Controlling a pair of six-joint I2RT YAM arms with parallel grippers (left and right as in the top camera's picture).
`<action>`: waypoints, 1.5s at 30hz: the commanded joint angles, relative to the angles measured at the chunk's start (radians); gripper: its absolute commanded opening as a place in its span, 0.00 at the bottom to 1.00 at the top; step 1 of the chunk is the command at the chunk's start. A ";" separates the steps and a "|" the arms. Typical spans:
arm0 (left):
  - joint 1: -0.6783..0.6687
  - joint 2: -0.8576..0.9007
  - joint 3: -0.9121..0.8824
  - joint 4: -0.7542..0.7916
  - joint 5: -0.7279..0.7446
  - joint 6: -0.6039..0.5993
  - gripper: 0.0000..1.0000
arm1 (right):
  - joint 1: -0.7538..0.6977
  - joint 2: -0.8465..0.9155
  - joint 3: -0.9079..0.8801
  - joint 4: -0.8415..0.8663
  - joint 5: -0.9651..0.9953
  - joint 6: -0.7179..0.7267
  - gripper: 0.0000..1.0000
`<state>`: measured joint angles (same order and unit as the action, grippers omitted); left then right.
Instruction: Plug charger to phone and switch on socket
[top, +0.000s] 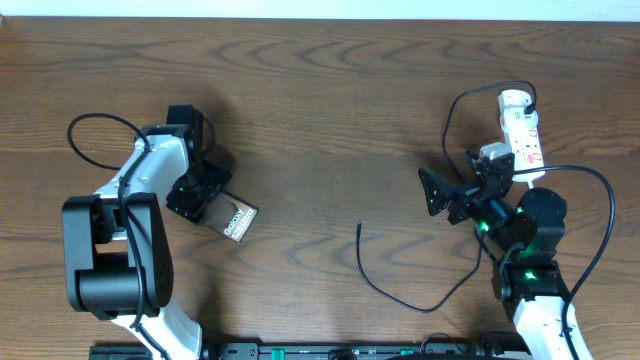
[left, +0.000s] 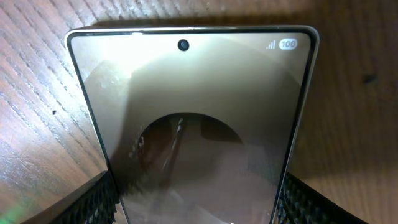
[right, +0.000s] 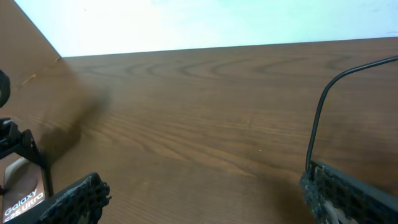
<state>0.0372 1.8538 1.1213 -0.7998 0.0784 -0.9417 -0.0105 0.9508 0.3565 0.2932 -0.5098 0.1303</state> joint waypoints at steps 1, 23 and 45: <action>-0.004 0.008 -0.008 -0.001 -0.020 0.006 0.07 | 0.003 -0.003 0.016 0.002 -0.017 0.011 0.99; -0.004 0.008 -0.069 0.032 -0.045 0.006 0.13 | 0.003 -0.003 0.016 0.002 -0.018 0.011 0.99; -0.004 0.008 -0.069 0.024 -0.045 0.006 0.86 | 0.003 -0.003 0.016 0.002 -0.018 0.011 0.99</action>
<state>0.0353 1.8385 1.0767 -0.7650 0.0612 -0.9417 -0.0109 0.9508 0.3565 0.2928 -0.5205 0.1303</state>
